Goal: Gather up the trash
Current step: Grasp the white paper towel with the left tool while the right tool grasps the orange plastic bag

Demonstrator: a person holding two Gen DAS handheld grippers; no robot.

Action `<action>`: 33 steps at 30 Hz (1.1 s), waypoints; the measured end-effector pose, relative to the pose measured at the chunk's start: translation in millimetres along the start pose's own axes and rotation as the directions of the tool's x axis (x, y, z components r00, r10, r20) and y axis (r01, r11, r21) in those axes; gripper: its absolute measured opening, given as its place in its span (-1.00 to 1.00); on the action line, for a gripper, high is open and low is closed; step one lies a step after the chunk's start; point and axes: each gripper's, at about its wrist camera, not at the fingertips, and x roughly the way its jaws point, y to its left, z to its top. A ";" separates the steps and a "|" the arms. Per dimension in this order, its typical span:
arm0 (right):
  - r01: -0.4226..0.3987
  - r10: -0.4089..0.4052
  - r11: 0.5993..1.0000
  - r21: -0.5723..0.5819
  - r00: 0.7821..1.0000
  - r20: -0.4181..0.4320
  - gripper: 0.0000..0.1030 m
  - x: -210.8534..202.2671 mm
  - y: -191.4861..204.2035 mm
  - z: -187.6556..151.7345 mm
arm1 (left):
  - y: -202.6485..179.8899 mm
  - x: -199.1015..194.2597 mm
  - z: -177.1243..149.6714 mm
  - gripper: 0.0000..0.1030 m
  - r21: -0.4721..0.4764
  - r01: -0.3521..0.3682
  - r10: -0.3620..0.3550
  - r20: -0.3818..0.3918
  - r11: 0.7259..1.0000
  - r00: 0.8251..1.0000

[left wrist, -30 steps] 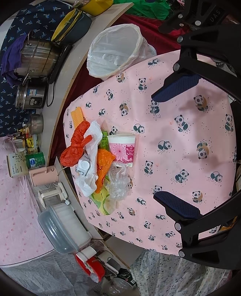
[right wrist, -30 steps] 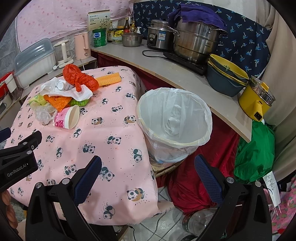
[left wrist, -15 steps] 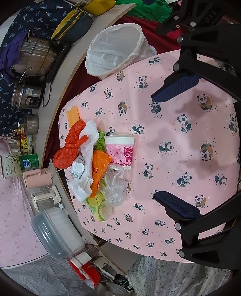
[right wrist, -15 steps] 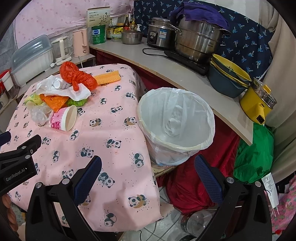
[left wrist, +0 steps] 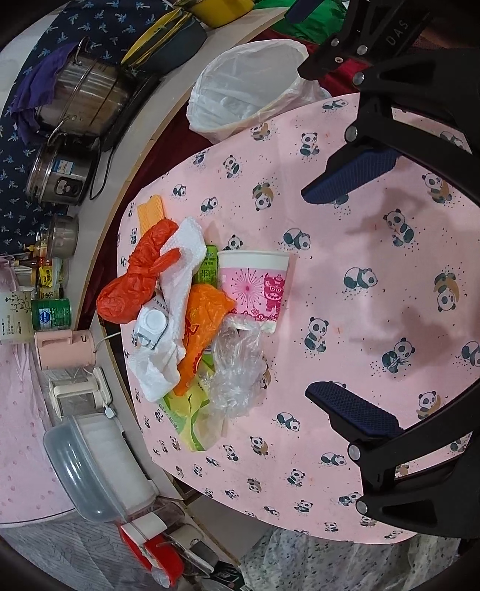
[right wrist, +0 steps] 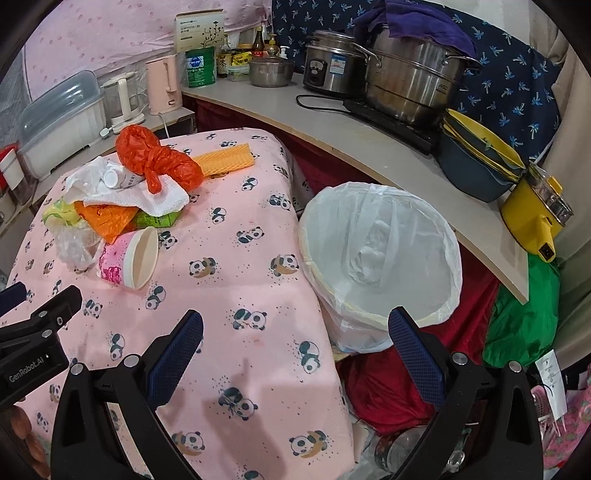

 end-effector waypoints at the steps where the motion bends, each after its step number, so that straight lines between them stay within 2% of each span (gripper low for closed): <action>1: -0.012 0.012 1.000 -0.002 1.000 0.004 0.87 3.6 4.4 4.4 | 5.6 3.8 2.8 0.80 -0.009 0.005 -0.005 -0.008 1.000 1.000; 9: -0.107 0.108 0.994 -0.038 0.993 0.041 0.86 32.8 53.4 47.2 | 68.7 28.4 29.0 0.80 -0.138 -0.055 0.054 -0.011 0.989 0.998; 12: -0.143 0.146 0.988 -0.062 0.988 0.052 0.86 44.4 74.4 65.1 | 92.3 35.9 42.1 0.80 -0.191 -0.057 0.058 -0.003 0.980 0.998; 15: -0.179 0.184 0.980 -0.083 0.981 0.059 0.86 58.3 94.5 83.4 | 105.8 41.4 57.9 0.80 -0.199 -0.050 0.055 0.018 0.979 0.998; 22: -0.261 0.266 0.960 -0.102 0.963 0.037 0.78 99.2 132.7 123.9 | 116.0 62.8 100.7 0.80 -0.202 0.019 -0.008 0.053 0.979 0.999; 31: -0.344 0.348 0.927 -0.146 0.937 0.001 0.78 147.4 161.1 157.7 | 114.7 106.4 134.5 0.79 -0.219 0.086 -0.081 0.033 0.972 0.996; 32: -0.346 0.350 0.925 -0.157 0.937 -0.003 0.78 152.0 163.2 158.0 | 114.1 110.3 135.9 0.76 -0.216 0.086 -0.081 0.031 0.973 0.996; 33: -0.349 0.353 0.922 -0.169 0.936 -0.005 0.78 156.1 165.6 157.9 | 113.8 113.6 136.7 0.60 -0.213 0.088 -0.084 0.029 0.973 0.996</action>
